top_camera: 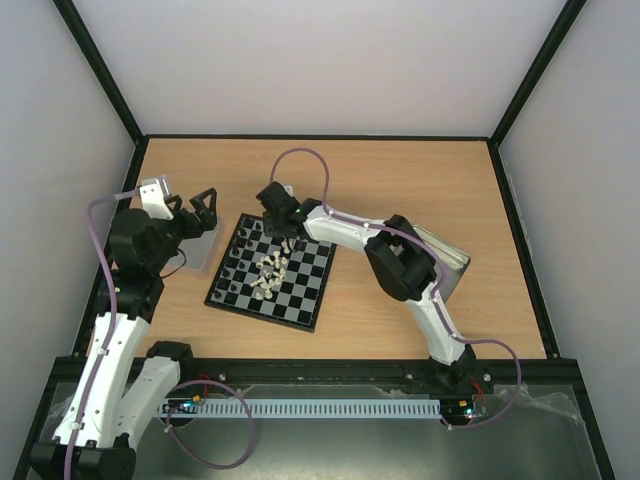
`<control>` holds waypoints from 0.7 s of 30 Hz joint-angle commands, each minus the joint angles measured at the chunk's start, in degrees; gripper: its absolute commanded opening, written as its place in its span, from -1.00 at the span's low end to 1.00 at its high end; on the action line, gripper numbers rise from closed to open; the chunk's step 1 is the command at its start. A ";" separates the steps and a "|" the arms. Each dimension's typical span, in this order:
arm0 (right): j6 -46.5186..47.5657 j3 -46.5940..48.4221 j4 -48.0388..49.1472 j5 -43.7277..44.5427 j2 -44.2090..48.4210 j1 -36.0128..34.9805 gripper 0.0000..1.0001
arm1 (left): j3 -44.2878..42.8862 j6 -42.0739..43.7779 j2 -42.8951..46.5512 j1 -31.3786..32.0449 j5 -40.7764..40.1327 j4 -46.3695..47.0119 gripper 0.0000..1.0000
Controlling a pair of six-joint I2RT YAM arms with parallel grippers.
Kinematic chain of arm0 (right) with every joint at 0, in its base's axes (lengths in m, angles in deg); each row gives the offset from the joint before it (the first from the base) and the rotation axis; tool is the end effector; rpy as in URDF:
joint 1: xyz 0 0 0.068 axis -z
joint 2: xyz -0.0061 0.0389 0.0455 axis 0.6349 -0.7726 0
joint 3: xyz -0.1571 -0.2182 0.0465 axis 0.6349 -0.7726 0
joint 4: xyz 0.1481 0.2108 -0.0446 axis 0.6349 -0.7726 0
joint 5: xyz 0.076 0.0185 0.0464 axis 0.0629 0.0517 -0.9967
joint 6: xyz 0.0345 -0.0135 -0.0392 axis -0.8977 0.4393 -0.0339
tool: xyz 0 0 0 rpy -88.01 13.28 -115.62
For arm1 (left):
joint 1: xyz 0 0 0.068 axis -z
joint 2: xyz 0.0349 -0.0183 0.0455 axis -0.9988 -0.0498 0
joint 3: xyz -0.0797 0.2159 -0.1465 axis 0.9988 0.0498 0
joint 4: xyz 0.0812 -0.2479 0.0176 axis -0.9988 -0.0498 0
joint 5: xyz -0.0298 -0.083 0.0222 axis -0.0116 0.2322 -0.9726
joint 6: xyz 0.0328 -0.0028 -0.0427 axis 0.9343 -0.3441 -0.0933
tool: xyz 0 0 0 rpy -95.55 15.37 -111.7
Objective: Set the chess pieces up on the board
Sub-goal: Pick up the chess piece from the chessboard.
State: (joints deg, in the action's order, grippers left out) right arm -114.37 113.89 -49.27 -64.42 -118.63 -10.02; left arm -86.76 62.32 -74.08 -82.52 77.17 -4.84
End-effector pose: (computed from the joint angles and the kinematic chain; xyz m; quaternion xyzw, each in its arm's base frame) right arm 0.3259 0.3797 0.1712 -0.1277 0.9289 0.2238 0.2659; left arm 0.1679 -0.0203 0.3463 -0.0654 0.7374 -0.2363 0.6294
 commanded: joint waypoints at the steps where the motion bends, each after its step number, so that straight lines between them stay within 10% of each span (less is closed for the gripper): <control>1: 0.98 3.78 -3.53 2.84 -2.67 -0.21 -0.23 | 0.71 0.78 0.89 0.34 -0.75 0.69 0.99; 21: -0.61 7.84 -6.91 6.03 -6.86 -0.26 -0.77 | 1.08 0.52 1.87 0.56 -0.82 0.47 0.99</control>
State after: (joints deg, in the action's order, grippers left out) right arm -113.52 120.27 -53.23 -59.83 -124.36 -10.10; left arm -86.48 62.32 -72.99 -82.28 76.74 -4.84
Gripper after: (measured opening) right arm 0.141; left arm 0.996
